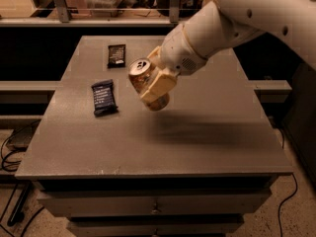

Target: Knock orange can over

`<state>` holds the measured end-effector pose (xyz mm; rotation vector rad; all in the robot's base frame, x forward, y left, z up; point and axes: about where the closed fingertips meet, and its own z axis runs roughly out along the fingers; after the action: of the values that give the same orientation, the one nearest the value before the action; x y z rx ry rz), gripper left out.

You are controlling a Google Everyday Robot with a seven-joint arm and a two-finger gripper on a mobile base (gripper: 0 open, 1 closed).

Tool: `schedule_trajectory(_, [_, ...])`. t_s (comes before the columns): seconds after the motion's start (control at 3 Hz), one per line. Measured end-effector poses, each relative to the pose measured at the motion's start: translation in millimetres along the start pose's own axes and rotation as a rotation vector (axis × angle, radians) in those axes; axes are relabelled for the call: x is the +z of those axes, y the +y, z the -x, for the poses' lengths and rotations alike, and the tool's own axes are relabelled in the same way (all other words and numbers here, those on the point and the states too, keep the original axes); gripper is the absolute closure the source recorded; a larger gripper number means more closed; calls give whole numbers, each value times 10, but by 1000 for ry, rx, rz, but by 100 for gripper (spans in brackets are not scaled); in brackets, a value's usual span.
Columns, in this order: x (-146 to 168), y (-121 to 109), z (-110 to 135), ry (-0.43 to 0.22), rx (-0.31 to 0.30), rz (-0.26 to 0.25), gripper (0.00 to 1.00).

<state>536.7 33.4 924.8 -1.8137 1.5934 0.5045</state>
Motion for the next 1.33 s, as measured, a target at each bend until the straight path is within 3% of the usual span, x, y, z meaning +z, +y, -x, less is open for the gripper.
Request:
schedule_trajectory(0.33, [-166, -201, -175, 195, -2, -20, 71])
schedule_trajectory(0.67, [-137, -333, -434, 395, -25, -23, 47])
schedule_trajectory(1.0, [-162, -460, -803, 570, -48, -68, 23])
schedule_trajectory(1.33, [-167, -560, -1033, 641, -53, -114, 0])
